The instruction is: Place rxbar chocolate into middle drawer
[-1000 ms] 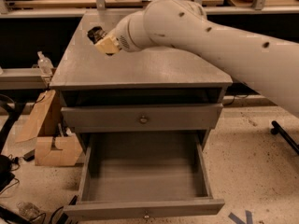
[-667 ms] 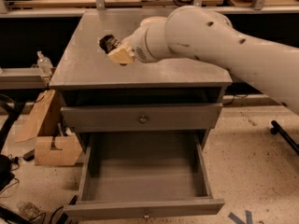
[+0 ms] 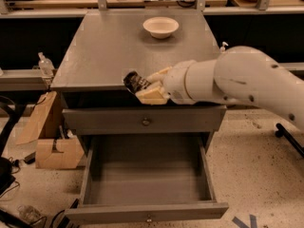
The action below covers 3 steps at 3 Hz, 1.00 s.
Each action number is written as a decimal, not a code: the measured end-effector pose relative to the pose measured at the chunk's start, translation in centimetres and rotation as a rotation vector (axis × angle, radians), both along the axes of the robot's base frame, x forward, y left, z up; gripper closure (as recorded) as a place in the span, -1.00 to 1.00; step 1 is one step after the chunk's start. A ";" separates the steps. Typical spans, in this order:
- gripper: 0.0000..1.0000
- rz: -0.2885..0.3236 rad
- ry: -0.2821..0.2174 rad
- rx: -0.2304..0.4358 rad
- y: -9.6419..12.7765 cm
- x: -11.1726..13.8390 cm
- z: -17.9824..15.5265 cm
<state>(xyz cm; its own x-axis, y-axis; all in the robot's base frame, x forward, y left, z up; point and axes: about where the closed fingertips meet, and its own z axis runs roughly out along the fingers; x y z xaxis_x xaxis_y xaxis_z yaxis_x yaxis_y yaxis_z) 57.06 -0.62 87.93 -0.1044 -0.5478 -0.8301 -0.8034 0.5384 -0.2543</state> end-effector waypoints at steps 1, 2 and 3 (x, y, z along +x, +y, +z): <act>1.00 0.052 -0.021 0.009 -1.4 -0.9 -2.8; 1.00 0.052 -0.020 0.010 -1.4 -0.9 -2.8; 1.00 0.075 -0.009 -0.009 -2.2 -1.5 -4.8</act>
Offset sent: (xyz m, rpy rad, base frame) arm -0.0077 -0.0121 -0.0222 0.0144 -0.0105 0.0379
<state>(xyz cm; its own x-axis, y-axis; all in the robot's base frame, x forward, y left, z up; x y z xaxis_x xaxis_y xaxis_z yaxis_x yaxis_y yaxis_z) 55.52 -2.81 83.17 -0.0556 -0.5613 -0.8257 -0.8389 0.4747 -0.2662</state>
